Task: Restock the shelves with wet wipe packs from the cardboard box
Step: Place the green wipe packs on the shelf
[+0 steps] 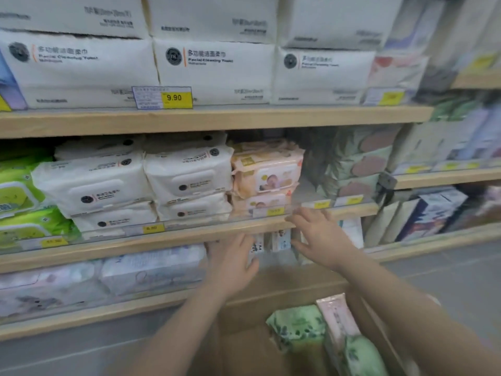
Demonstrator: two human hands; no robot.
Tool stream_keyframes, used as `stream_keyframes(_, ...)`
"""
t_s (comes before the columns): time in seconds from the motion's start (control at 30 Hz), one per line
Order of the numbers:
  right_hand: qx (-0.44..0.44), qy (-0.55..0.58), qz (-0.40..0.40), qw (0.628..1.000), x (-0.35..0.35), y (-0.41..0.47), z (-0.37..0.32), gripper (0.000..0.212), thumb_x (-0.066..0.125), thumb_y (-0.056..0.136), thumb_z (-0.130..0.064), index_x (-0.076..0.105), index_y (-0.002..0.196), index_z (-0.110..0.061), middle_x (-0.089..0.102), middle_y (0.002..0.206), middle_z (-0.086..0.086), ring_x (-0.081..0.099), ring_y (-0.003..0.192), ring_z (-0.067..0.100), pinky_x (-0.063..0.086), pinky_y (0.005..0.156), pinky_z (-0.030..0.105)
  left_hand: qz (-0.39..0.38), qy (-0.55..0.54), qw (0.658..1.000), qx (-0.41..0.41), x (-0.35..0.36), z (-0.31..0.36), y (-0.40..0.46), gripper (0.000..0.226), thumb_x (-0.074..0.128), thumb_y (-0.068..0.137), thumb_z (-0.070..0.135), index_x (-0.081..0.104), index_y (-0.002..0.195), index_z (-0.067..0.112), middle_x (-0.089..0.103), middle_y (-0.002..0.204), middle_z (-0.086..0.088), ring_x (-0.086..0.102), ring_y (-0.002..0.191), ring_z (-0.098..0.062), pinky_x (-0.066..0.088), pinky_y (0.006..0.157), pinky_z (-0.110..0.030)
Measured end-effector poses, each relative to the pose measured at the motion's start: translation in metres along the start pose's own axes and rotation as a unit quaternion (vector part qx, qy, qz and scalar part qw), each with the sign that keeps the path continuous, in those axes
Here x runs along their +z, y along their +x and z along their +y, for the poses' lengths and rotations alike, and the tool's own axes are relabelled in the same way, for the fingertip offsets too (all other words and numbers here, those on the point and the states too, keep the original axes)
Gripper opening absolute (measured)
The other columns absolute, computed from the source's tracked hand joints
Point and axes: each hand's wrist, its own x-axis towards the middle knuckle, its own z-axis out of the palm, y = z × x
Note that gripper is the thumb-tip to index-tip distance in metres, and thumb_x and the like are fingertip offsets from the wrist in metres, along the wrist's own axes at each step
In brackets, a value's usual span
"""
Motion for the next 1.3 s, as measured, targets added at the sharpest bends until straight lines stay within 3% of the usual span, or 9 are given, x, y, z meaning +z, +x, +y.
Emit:
stream_keyframes(0.07, 0.030, 0.020, -0.024, 0.999, 0.019, -0.029, 0.020, 0.051, 0.055, 0.084, -0.037, 0.049, 0.131, -0.019, 0.049, 0.132, 0.005, 0.048, 0.123, 0.029, 0.035, 0.104, 0.043, -0.050, 0.004, 0.999, 0.003, 0.028, 0.012, -0.005, 0.036, 0.046, 0.087, 0.036, 0.047, 0.121, 0.022, 0.049, 0.120, 0.003, 0.048, 0.110, -0.017, 0.040, 0.086, -0.030)
stream_keyframes(0.17, 0.069, 0.068, -0.060, 0.994, 0.050, -0.068, 0.042, 0.051, 0.058, 0.084, -0.032, 0.047, 0.132, -0.021, 0.048, 0.131, 0.002, 0.047, 0.121, 0.026, 0.042, 0.097, 0.038, -0.111, 0.025, 0.994, -0.003, 0.062, 0.019, -0.013, 0.041, 0.047, 0.089, 0.035, 0.043, 0.127, 0.022, 0.045, 0.128, 0.003, 0.045, 0.119, -0.017, 0.038, 0.094, -0.032)
stream_keyframes(0.3, 0.130, 0.112, -0.109, 0.979, 0.097, -0.116, 0.052, 0.050, 0.047, 0.087, -0.041, 0.042, 0.135, -0.026, 0.045, 0.132, -0.002, 0.044, 0.122, 0.022, 0.043, 0.094, 0.034, -0.178, 0.049, 0.983, -0.024, 0.111, 0.010, -0.028, 0.055, 0.049, 0.087, 0.034, 0.035, 0.139, 0.022, 0.038, 0.140, 0.000, 0.036, 0.131, -0.021, 0.035, 0.104, -0.040)
stream_keyframes(0.4, 0.156, 0.123, -0.147, 0.969, 0.131, -0.140, 0.048, 0.061, 0.033, 0.080, -0.052, 0.042, 0.135, -0.025, 0.047, 0.130, -0.002, 0.045, 0.120, 0.023, 0.041, 0.094, 0.034, -0.226, 0.062, 0.971, -0.053, 0.142, -0.003, -0.039, 0.060, 0.047, 0.089, 0.037, 0.026, 0.144, 0.023, 0.031, 0.145, 0.002, 0.030, 0.134, -0.020, 0.032, 0.107, -0.040)
stream_keyframes(0.53, 0.198, 0.135, -0.181, 0.954, 0.180, -0.166, 0.044, 0.059, 0.046, 0.074, -0.050, 0.051, 0.128, -0.024, 0.055, 0.123, -0.001, 0.054, 0.113, 0.026, 0.047, 0.091, 0.036, -0.231, 0.072, 0.968, -0.064, 0.167, -0.021, -0.045, 0.069, 0.057, 0.084, 0.035, 0.029, 0.146, 0.023, 0.038, 0.144, -0.001, 0.037, 0.131, -0.024, 0.034, 0.105, -0.047)
stream_keyframes(0.67, 0.276, 0.106, -0.193, 0.936, 0.210, -0.195, 0.044, 0.062, 0.081, 0.049, -0.047, 0.061, 0.103, -0.026, 0.063, 0.106, -0.003, 0.066, 0.087, 0.023, 0.056, 0.064, 0.036, -0.221, 0.099, 0.969, -0.054, 0.183, -0.030, -0.049, 0.082, 0.074, 0.066, 0.033, 0.040, 0.139, 0.022, 0.050, 0.133, -0.005, 0.048, 0.119, -0.029, 0.043, 0.093, -0.055)
stream_keyframes(0.8, 0.308, 0.098, -0.172, 0.931, 0.226, -0.214, 0.044, 0.062, 0.080, 0.055, -0.044, 0.054, 0.107, -0.025, 0.058, 0.111, 0.000, 0.061, 0.096, 0.025, 0.053, 0.077, 0.036, -0.198, 0.106, 0.973, -0.055, 0.189, -0.028, -0.052, 0.084, 0.079, 0.058, 0.033, 0.046, 0.133, 0.019, 0.053, 0.126, -0.007, 0.044, 0.113, -0.027, 0.044, 0.087, -0.055)
stream_keyframes(1.0, 0.420, 0.151, -0.232, 0.864, 0.223, -0.219, 0.043, 0.082, 0.069, 0.067, -0.054, 0.023, 0.132, -0.034, 0.037, 0.123, 0.001, 0.043, 0.118, 0.026, 0.048, 0.090, 0.040, -0.208, 0.114, 0.969, -0.064, 0.191, -0.027, -0.050, 0.085, 0.079, 0.059, 0.034, 0.043, 0.135, 0.019, 0.052, 0.128, -0.007, 0.045, 0.114, -0.028, 0.043, 0.088, -0.057)
stream_keyframes(1.3, 0.424, 0.181, -0.190, 0.867, 0.202, -0.218, 0.039, 0.071, 0.065, 0.076, -0.051, 0.029, 0.134, -0.031, 0.040, 0.124, 0.003, 0.044, 0.111, 0.023, 0.048, 0.084, 0.033, -0.256, 0.061, 0.960, -0.092, 0.176, -0.004, -0.033, 0.074, 0.050, 0.088, 0.041, 0.011, 0.149, 0.024, 0.019, 0.151, -0.004, 0.021, 0.137, -0.026, 0.022, 0.111, -0.051)
